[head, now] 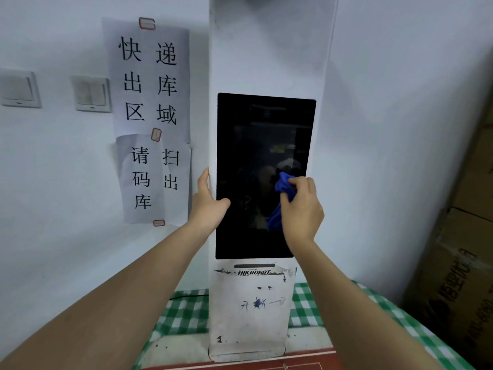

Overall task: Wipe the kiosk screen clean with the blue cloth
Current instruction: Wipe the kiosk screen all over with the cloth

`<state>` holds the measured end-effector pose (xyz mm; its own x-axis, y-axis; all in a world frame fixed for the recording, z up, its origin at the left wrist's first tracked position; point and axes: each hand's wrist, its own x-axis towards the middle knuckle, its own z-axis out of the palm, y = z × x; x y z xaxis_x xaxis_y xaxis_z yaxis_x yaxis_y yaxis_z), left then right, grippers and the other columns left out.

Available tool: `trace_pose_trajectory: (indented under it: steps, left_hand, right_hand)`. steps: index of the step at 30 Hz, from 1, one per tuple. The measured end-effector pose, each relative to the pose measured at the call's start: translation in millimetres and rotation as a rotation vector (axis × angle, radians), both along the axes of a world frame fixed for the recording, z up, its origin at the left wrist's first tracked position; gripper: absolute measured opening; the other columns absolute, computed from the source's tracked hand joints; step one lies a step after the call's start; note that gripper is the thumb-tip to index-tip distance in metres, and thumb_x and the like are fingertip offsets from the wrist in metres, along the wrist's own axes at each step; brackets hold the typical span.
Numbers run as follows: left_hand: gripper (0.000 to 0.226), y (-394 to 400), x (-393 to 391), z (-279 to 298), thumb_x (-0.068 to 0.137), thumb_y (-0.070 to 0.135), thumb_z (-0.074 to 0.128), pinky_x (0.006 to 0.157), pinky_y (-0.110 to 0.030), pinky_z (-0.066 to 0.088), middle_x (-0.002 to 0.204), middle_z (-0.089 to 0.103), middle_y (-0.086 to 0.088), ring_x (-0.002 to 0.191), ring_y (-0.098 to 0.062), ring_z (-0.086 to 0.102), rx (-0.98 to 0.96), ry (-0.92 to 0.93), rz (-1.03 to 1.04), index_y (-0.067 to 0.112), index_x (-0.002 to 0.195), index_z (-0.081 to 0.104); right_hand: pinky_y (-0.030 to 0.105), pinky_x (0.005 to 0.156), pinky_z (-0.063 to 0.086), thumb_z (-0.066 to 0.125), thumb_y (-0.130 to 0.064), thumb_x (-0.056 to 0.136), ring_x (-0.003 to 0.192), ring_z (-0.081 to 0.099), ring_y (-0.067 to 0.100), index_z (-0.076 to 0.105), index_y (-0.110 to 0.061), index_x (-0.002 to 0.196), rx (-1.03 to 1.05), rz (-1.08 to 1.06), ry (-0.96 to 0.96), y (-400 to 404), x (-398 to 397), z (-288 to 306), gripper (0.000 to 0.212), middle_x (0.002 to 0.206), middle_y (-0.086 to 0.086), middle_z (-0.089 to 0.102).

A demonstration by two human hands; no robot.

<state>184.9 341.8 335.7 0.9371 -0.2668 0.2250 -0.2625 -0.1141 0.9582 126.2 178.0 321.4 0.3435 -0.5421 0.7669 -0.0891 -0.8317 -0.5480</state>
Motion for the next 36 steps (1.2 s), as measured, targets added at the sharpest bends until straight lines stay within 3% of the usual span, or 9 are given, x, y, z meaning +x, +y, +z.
trace_pose_trajectory:
  steps: [6,9,13,19,22,27,32,34,36]
  left_hand:
    - [0.085,0,0,1,0.088,0.003,0.054,0.061,-0.016,0.044,0.143,0.042,-0.005,0.087,-0.011,0.058,-0.020,0.001,0.005,0.039,0.149,0.007]
    - [0.084,2,-1,1,0.089,0.001,0.052,0.062,-0.015,0.041,0.147,0.037,-0.004,0.093,-0.009,0.055,-0.022,-0.002,-0.019,0.039,0.149,0.007]
    - [0.083,6,-2,-1,0.090,-0.001,0.048,0.087,-0.024,0.041,0.151,0.032,0.000,0.130,-0.016,0.040,-0.021,-0.004,-0.056,0.040,0.150,0.008]
    - [0.079,11,-1,-5,0.090,0.000,0.047,0.065,-0.010,0.038,0.150,0.037,0.005,0.097,0.003,0.044,-0.069,0.012,-0.068,0.039,0.150,0.014]
    - [0.078,12,-2,-4,0.091,0.000,0.048,0.078,-0.017,0.040,0.151,0.035,0.003,0.107,-0.001,0.042,-0.081,0.016,-0.075,0.038,0.150,0.014]
    - [0.079,13,-7,-1,0.093,0.001,0.048,0.087,-0.023,0.035,0.155,0.027,0.000,0.132,-0.011,0.036,-0.062,0.025,-0.094,0.038,0.151,0.011]
    - [0.082,10,-6,-4,0.090,0.000,0.046,0.070,-0.017,0.040,0.150,0.034,0.007,0.090,0.009,0.045,-0.054,-0.005,-0.068,0.041,0.150,0.010]
    - [0.084,10,-4,-4,0.089,-0.002,0.047,0.065,-0.015,0.041,0.150,0.034,0.006,0.087,0.009,0.044,-0.052,0.002,-0.074,0.042,0.150,0.010]
    - [0.085,11,-5,-4,0.089,-0.003,0.048,0.073,-0.017,0.043,0.151,0.033,0.003,0.096,0.003,0.046,-0.047,0.003,-0.084,0.042,0.150,0.009]
  right_hand:
    - [0.028,0.049,0.036,0.065,-0.014,0.083,0.067,0.057,0.022,0.061,-0.014,0.101,-0.361,0.093,0.139,13,3,-1,0.018,0.100,0.001,0.058]
    - [0.030,0.054,0.040,0.062,-0.016,0.085,0.070,0.058,0.023,0.059,-0.015,0.105,-0.205,0.049,0.104,0,-1,7,0.021,0.108,0.000,0.055]
    - [0.030,0.056,0.040,0.063,-0.016,0.085,0.072,0.059,0.023,0.057,-0.016,0.105,0.000,0.006,-0.014,10,6,7,0.020,0.111,-0.002,0.055]
    - [0.026,0.050,0.037,0.068,-0.012,0.081,0.066,0.059,0.022,0.062,-0.013,0.102,-0.303,0.121,0.085,34,15,2,0.022,0.101,0.002,0.058]
    - [0.026,0.050,0.034,0.065,-0.014,0.083,0.067,0.058,0.021,0.061,-0.014,0.105,-0.361,0.090,0.133,23,10,10,0.022,0.103,0.002,0.056]
    - [0.030,0.053,0.038,0.064,-0.015,0.085,0.065,0.053,0.020,0.054,-0.015,0.101,-0.061,0.033,0.029,21,9,16,0.018,0.105,-0.001,0.053]
    - [0.027,0.052,0.036,0.065,-0.015,0.083,0.067,0.058,0.021,0.057,-0.013,0.100,-0.225,0.157,0.106,47,17,11,0.019,0.103,0.000,0.054]
    - [0.026,0.051,0.033,0.065,-0.017,0.084,0.069,0.058,0.019,0.058,-0.013,0.103,-0.363,0.160,0.190,44,14,14,0.021,0.104,0.000,0.055]
    - [0.026,0.050,0.031,0.066,-0.017,0.082,0.067,0.058,0.021,0.058,-0.014,0.102,-0.401,0.123,0.181,35,11,17,0.021,0.103,0.001,0.055]
